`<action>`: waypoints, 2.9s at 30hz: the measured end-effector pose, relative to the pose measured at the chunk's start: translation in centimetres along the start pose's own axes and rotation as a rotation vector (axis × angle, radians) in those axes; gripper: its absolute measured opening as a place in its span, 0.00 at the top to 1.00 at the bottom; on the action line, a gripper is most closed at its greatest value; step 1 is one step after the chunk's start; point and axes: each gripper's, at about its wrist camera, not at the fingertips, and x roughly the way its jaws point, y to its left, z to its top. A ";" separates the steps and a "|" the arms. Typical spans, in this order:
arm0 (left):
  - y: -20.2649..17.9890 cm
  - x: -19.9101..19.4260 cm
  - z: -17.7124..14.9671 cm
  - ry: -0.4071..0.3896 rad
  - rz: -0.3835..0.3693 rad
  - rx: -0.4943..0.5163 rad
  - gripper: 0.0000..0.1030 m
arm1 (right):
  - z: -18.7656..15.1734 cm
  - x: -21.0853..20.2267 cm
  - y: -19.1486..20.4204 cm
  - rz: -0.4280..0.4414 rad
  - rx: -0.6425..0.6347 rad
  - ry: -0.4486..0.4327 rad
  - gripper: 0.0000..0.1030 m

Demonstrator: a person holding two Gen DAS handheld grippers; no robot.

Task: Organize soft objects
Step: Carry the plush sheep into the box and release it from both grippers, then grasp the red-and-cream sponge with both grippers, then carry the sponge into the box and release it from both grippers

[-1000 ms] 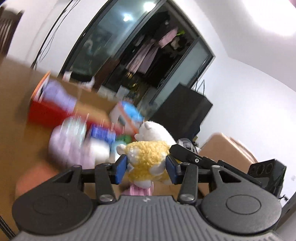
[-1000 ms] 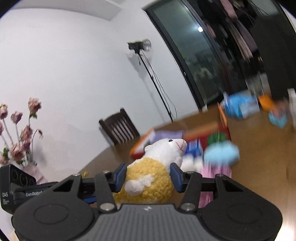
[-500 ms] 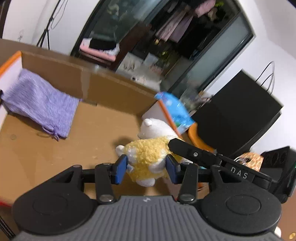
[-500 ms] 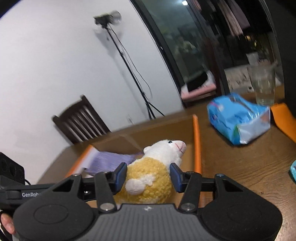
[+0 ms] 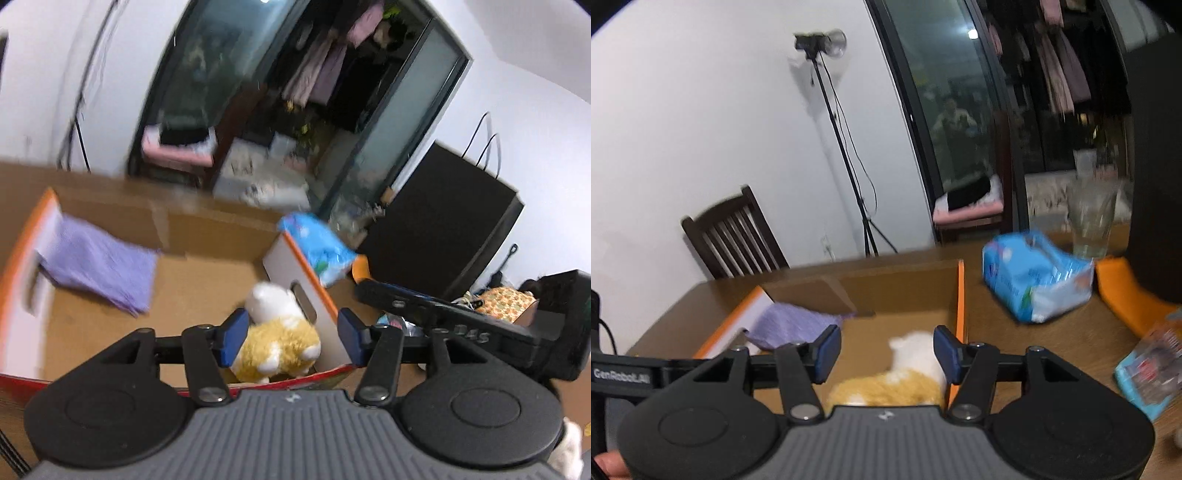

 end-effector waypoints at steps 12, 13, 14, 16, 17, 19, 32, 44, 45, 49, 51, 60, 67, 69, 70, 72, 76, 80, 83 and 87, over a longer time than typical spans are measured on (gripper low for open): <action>-2.6 -14.7 -6.4 -0.210 0.303 0.207 0.21 | -2.1 -14.0 5.7 -0.006 -0.205 -0.146 0.29; -2.6 -15.7 -7.6 -0.228 0.319 0.217 0.21 | -3.0 -14.9 6.1 -0.011 -0.220 -0.157 0.28; -2.6 -16.6 -8.6 -0.240 0.330 0.223 0.19 | -3.9 -15.8 6.5 -0.013 -0.233 -0.166 0.25; -2.9 -18.5 -11.2 -0.270 0.349 0.237 0.15 | -6.2 -17.6 7.4 -0.018 -0.262 -0.178 0.24; -3.0 -19.4 -12.5 -0.287 0.358 0.246 0.14 | -7.3 -18.4 8.0 -0.025 -0.274 -0.178 0.24; -3.5 -21.2 -15.4 -0.322 0.374 0.258 0.09 | -9.8 -19.8 9.0 -0.028 -0.300 -0.183 0.23; -3.2 -27.1 -25.6 -0.324 0.342 0.199 0.03 | -22.7 -25.8 13.2 0.090 -0.160 -0.111 0.22; 3.3 -20.6 -22.1 -0.215 0.312 0.111 0.14 | -24.4 -18.2 13.8 0.141 -0.016 0.018 0.61; 4.1 -19.7 -21.4 -0.193 0.281 0.094 0.19 | -24.3 -17.1 13.9 0.156 0.007 0.036 0.62; 6.9 -16.3 -19.5 -0.081 0.200 -0.015 0.51 | -23.9 -13.4 14.2 0.203 0.074 0.068 0.64; 7.5 -15.6 -19.6 -0.045 0.166 -0.070 0.64 | -23.6 -11.9 14.3 0.217 0.099 0.083 0.64; 4.7 -17.7 -22.5 -0.028 0.062 -0.174 0.59 | -22.2 -10.7 11.1 0.162 0.138 0.126 0.62; 5.5 -16.0 -22.3 0.008 0.064 -0.225 0.67 | -21.9 -9.6 10.7 0.181 0.143 0.134 0.64; 5.0 -16.0 -21.7 -0.001 0.067 -0.219 0.68 | -21.6 -9.5 10.5 0.187 0.145 0.135 0.67; 4.6 -16.0 -21.2 -0.010 0.065 -0.218 0.68 | -21.1 -9.6 10.4 0.190 0.154 0.128 0.68; 3.8 -16.2 -19.1 -0.048 0.040 -0.194 0.68 | -19.6 -10.2 10.3 0.191 0.137 0.080 0.68; 2.4 -14.2 -12.0 -0.136 -0.014 -0.111 0.68 | -13.2 -10.1 9.5 0.192 0.044 -0.048 0.68; 2.6 -6.8 -3.0 -0.121 -0.051 -0.068 0.67 | -4.9 -5.4 6.2 0.148 -0.021 -0.085 0.68; 4.8 2.2 2.6 0.015 -0.070 -0.134 0.67 | 0.9 1.9 2.1 0.075 -0.015 -0.019 0.68; 7.2 11.5 5.8 0.123 -0.011 -0.193 0.67 | 4.6 11.1 -3.0 -0.003 0.033 0.116 0.69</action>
